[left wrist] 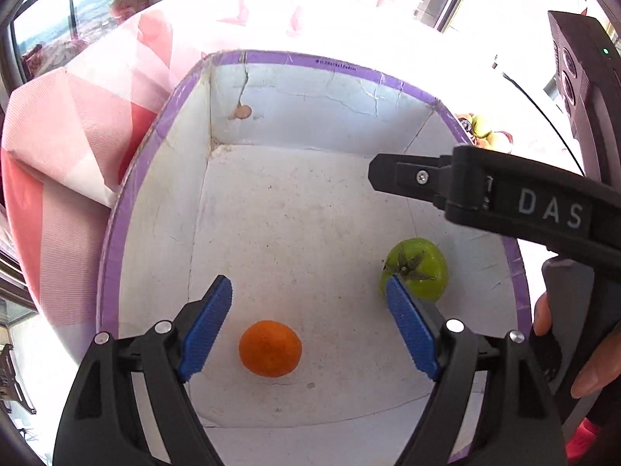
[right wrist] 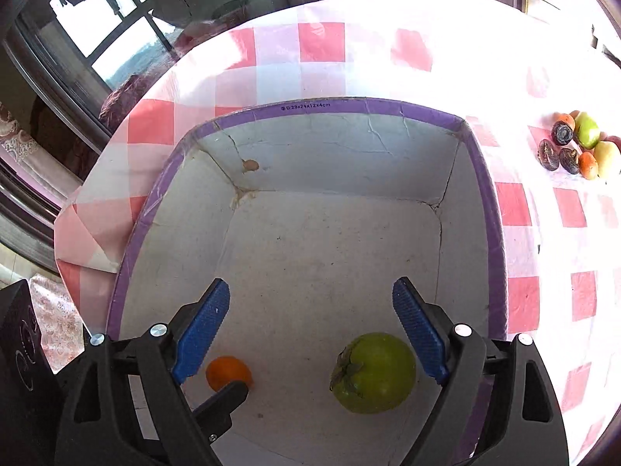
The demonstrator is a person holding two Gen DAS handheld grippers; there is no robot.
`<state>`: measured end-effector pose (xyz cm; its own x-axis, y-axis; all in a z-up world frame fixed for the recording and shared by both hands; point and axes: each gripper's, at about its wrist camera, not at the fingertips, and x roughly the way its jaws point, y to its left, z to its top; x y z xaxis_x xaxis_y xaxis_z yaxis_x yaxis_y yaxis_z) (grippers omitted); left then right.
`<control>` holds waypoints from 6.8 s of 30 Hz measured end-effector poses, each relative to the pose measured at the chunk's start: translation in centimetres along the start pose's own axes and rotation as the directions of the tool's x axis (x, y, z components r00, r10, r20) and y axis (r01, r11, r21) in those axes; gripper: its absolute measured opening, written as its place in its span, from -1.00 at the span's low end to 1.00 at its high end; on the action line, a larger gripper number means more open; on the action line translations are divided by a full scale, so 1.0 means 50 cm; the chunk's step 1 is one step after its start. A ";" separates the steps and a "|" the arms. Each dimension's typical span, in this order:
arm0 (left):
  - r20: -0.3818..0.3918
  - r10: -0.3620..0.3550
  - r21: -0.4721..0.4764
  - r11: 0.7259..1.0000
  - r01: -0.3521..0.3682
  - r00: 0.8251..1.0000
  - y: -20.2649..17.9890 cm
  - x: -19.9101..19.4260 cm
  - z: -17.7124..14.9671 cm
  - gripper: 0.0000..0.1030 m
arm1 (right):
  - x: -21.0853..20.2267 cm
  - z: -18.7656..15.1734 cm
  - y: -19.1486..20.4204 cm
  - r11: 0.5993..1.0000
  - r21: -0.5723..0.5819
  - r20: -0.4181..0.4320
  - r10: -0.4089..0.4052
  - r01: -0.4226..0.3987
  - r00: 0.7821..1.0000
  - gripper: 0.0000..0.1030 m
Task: Organize fruits
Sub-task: 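Return both tools to the fruit pile and grasp a dark passion fruit with the left tool, then grasp the yellow pear with the right tool while the left tool holds the passion fruit, then lift the pear with the right tool and carry both fruits toward the box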
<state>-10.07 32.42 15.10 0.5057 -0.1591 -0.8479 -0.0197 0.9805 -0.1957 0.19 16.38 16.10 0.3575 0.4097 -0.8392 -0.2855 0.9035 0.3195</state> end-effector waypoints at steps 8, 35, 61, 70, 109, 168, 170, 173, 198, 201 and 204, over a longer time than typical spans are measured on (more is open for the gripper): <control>0.271 0.058 0.023 0.998 -0.067 0.961 -0.113 -0.067 -0.015 0.96 | -0.131 -0.021 -0.131 0.997 0.079 0.301 -0.035 0.011 0.953 0.69; -0.023 0.078 0.132 0.988 -0.074 0.997 -0.575 0.478 0.140 0.95 | 0.024 -0.105 -0.811 0.921 0.198 0.030 -0.349 0.337 0.937 0.66; 0.098 0.184 0.114 0.974 -0.195 0.978 -0.555 0.709 0.348 0.84 | 0.132 0.149 -0.875 0.946 0.160 0.193 -0.310 0.282 0.931 0.57; 0.135 0.146 0.179 0.969 -0.169 0.980 -0.594 0.683 0.318 -0.21 | 0.120 0.158 -0.872 0.972 0.104 0.214 -0.230 0.212 0.949 0.11; -0.125 -0.047 0.293 0.953 0.082 0.991 -0.582 0.469 0.007 -0.23 | -0.044 -0.135 -0.794 0.880 0.348 0.087 -0.373 0.323 0.924 -0.10; -0.219 -0.129 0.370 0.906 0.204 0.967 -0.574 0.366 -0.072 -0.23 | -0.046 -0.232 -0.785 0.882 0.315 -0.019 -0.364 0.351 0.931 0.17; -0.225 -0.124 0.362 0.910 0.201 0.966 -0.569 0.371 -0.072 -0.23 | -0.050 -0.246 -0.779 0.889 0.272 0.002 -0.384 0.369 0.923 0.11; -0.237 -0.119 0.348 0.916 0.199 0.964 -0.562 0.380 -0.074 -0.23 | -0.053 -0.260 -0.765 0.906 0.192 0.035 -0.390 0.377 0.920 0.14; -0.227 -0.113 0.413 0.888 0.201 0.967 -0.570 0.379 -0.111 -0.23 | -0.094 -0.343 -0.763 0.873 0.325 0.139 -0.425 0.364 0.895 0.20; -0.225 -0.151 0.393 0.890 0.231 0.963 -0.576 0.358 -0.103 -0.23 | -0.099 -0.358 -0.754 0.862 0.339 0.119 -0.436 0.376 0.892 0.20; -0.189 -0.193 0.389 0.886 0.254 0.963 -0.585 0.324 -0.084 -0.23 | -0.113 -0.367 -0.745 0.860 0.371 0.104 -0.412 0.349 0.905 0.19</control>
<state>-4.91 0.69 5.04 0.3273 -0.3638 -0.8721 0.4460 0.8731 -0.1969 -7.51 -21.92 0.88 0.5341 0.0116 -0.8453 0.2093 0.9670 0.1455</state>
